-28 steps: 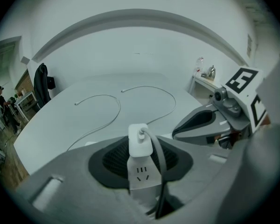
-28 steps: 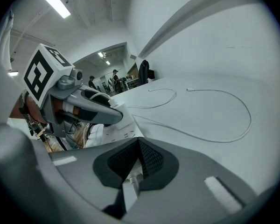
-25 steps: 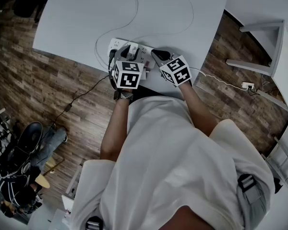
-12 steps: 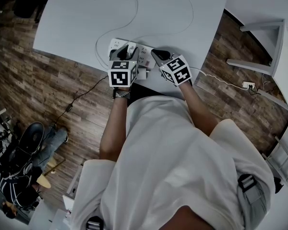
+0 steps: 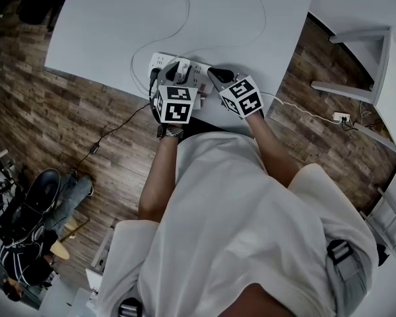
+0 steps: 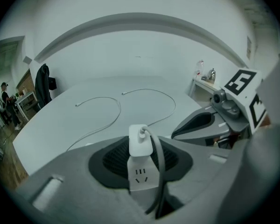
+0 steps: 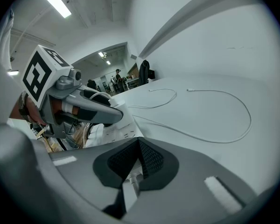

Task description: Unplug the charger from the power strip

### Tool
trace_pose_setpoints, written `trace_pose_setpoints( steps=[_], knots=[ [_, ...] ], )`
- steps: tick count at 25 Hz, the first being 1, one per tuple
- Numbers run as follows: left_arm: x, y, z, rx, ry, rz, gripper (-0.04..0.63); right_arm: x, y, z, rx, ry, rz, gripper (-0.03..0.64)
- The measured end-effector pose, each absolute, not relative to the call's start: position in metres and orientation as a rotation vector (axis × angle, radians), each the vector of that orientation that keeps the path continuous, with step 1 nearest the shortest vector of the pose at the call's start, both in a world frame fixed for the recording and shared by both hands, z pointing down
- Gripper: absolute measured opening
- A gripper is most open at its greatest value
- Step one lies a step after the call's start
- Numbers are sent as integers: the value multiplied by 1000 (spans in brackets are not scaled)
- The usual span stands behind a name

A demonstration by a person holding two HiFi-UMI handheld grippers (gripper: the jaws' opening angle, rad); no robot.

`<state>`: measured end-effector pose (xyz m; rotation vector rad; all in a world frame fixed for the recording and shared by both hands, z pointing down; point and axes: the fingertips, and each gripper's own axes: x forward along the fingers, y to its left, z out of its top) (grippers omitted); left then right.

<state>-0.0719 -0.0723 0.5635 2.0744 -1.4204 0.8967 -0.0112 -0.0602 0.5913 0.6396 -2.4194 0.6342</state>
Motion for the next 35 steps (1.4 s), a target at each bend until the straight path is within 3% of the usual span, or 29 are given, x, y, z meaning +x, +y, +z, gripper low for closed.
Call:
trace_pose_setpoints(
  steps=[13, 28, 35],
  knots=[
    [-91, -102, 510, 2092, -1461, 675, 143, -11, -61, 590, 640, -2420, 643, 2],
    [-55, -65, 529, 2080, -1209, 453, 143, -2, -57, 592, 660, -2435, 661, 2],
    [-56, -55, 545, 1994, -1153, 494, 143, -4, -56, 589, 682, -2424, 657, 2]
  ],
)
